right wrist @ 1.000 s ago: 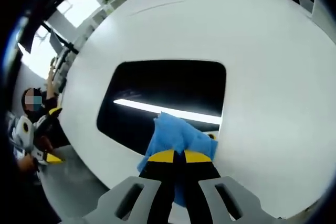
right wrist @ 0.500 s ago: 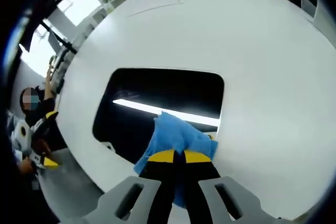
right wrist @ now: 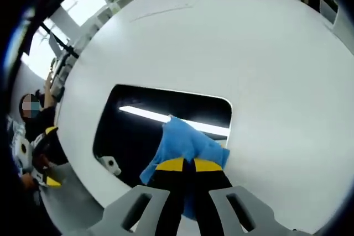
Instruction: Wipe the mirror surface with the cleaning cloth until all visible marks leave the cleaned area.
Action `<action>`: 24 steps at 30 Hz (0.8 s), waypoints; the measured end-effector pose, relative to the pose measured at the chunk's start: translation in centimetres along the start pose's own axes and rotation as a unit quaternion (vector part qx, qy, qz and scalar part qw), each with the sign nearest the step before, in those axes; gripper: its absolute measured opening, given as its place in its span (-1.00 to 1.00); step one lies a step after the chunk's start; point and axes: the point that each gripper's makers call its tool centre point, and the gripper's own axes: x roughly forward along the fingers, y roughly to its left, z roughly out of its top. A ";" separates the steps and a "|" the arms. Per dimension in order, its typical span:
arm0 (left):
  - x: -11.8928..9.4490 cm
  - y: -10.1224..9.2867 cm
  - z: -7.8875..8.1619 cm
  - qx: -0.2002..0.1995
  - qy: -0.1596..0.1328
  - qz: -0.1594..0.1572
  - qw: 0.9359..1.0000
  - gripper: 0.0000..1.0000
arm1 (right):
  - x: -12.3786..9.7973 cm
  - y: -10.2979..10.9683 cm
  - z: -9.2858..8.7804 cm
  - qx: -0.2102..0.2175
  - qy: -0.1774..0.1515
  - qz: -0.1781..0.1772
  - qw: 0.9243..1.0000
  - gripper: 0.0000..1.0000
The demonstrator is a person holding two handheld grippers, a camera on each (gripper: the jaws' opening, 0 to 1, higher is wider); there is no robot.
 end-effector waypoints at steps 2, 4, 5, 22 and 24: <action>0.0 0.0 0.0 0.001 0.001 0.000 1.000 0.99 | 0.1 -0.1 0.2 -0.003 -0.001 -0.002 1.000 -1.00; 0.0 0.0 -0.1 0.002 0.002 -0.001 1.000 0.99 | 0.2 -0.2 0.6 -0.002 -0.004 -0.003 1.000 -1.00; 0.0 0.0 -0.1 0.003 0.002 0.000 1.000 0.99 | 0.2 -0.3 0.7 -0.002 -0.004 -0.004 1.000 -1.00; 0.0 0.0 -0.1 0.005 0.003 0.001 1.000 0.99 | 0.7 -0.9 3.0 -0.017 -0.007 -0.014 1.000 -1.00; 0.0 0.0 0.0 0.005 0.002 0.001 1.000 0.99 | 0.9 -1.1 3.4 -0.022 -0.010 -0.015 1.000 -1.00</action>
